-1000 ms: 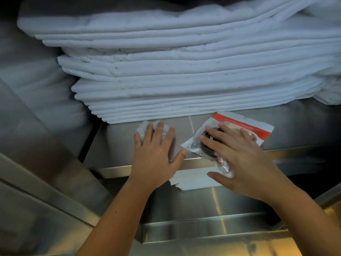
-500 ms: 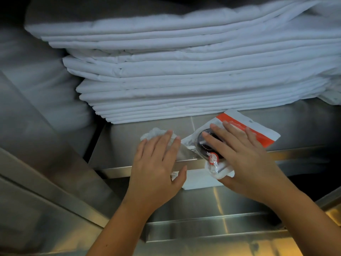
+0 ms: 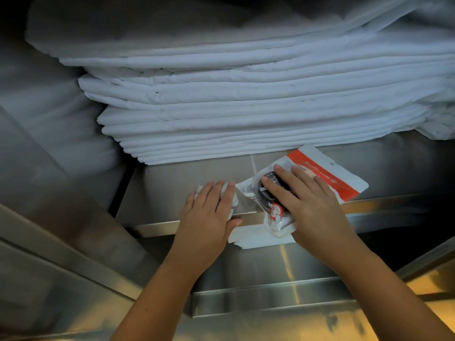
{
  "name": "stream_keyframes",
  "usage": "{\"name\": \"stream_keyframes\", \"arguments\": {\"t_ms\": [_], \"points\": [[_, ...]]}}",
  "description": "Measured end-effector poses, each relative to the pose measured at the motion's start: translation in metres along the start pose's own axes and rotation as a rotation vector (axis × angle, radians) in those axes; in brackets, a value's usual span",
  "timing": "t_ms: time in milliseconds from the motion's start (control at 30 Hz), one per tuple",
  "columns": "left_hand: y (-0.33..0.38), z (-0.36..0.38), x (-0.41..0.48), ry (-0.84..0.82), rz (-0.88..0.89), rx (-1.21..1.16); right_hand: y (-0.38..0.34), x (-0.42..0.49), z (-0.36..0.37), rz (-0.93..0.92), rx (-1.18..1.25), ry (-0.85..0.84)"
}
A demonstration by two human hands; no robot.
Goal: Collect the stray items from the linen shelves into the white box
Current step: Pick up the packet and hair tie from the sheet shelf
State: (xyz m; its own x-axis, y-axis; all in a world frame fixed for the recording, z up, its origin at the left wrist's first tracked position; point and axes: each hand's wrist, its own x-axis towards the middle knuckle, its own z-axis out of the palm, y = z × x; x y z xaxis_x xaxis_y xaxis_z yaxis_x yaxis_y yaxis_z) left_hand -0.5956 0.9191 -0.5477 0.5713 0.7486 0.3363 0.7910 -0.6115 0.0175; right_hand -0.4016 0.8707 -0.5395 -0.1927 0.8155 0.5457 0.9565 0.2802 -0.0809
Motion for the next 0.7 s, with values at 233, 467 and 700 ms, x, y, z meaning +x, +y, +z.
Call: {"name": "stream_keyframes", "arguments": {"t_ms": [233,467,700], "points": [[0.004,-0.007,-0.016,0.099,0.091,0.055,-0.017,-0.014,-0.006,0.027,-0.073,0.03],[0.012,-0.032,-0.027,0.153,0.161,0.063,-0.034,-0.014,-0.034,-0.025,-0.133,0.043],[0.019,-0.078,-0.033,0.235,0.197,0.032,-0.05,-0.005,-0.086,-0.037,-0.15,0.095]]}}
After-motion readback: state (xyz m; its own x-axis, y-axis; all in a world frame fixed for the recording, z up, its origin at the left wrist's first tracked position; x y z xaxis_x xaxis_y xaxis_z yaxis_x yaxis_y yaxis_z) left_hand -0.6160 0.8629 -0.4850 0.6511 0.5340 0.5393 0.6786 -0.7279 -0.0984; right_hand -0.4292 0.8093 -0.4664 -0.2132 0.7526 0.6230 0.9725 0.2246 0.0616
